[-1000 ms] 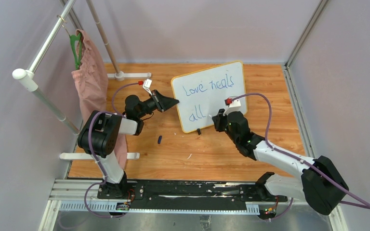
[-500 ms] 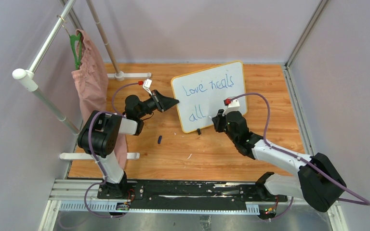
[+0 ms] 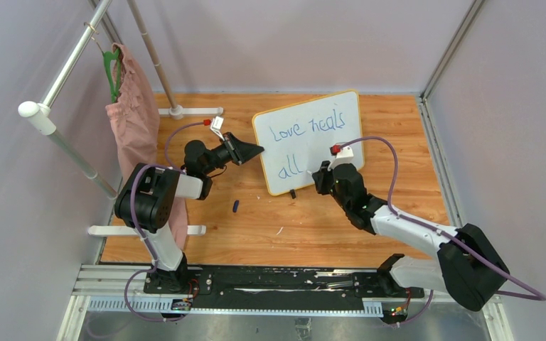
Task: Write a sentence on the whiteboard
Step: Write a sentence on the whiteboard, then close the whiteboard marker at the center of the board.
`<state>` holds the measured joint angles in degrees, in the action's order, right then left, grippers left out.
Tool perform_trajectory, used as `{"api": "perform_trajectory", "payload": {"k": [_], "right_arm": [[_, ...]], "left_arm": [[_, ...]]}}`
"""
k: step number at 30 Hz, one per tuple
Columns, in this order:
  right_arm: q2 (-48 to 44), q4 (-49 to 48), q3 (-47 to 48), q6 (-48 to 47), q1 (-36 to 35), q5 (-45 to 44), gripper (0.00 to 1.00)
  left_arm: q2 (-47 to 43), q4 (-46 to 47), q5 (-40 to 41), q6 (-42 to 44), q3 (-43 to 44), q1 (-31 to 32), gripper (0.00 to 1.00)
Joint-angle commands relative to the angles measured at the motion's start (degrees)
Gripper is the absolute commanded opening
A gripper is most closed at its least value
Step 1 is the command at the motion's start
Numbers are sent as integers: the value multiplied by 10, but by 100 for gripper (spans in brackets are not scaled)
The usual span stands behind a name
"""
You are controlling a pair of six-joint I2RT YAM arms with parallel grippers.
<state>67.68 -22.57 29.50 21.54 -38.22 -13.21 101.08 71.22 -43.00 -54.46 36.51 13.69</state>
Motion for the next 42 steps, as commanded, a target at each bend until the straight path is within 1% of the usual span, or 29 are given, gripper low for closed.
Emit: {"api": "perform_trajectory", "payload": {"k": [1,6,10,14,19,23,27,30,36,39,42], "right_arm": [[13,-18,20,7,11,-4,0],[13,-16,20,8,10,-4,0],[-6,-5,20,10,11,0,0],[-46,30,21,10,11,8,0],[-114,83,14,10,10,19,0],[-176,126,4,11,11,26,0],[-236,169,-4,4,11,39,0],[-281,208,0,-7,11,49,0],[-351,281,2,-16,11,66,0],[-379,301,2,-20,11,79,0],[-401,328,11,-32,11,93,0]], "left_arm": [[-9,1,-2,-9,-8,5,8],[-12,1,-2,-9,-9,4,8],[-14,-3,-2,-6,-9,4,8],[-16,-11,0,-1,-9,4,9],[-16,-16,2,1,-8,4,13],[-19,-23,2,5,-8,4,22],[-28,-52,5,24,-8,4,34],[-38,-86,6,42,-2,3,41],[-78,-167,21,91,-2,2,49],[-115,-257,41,140,0,-1,55],[-159,-378,65,187,15,-8,61]]}}
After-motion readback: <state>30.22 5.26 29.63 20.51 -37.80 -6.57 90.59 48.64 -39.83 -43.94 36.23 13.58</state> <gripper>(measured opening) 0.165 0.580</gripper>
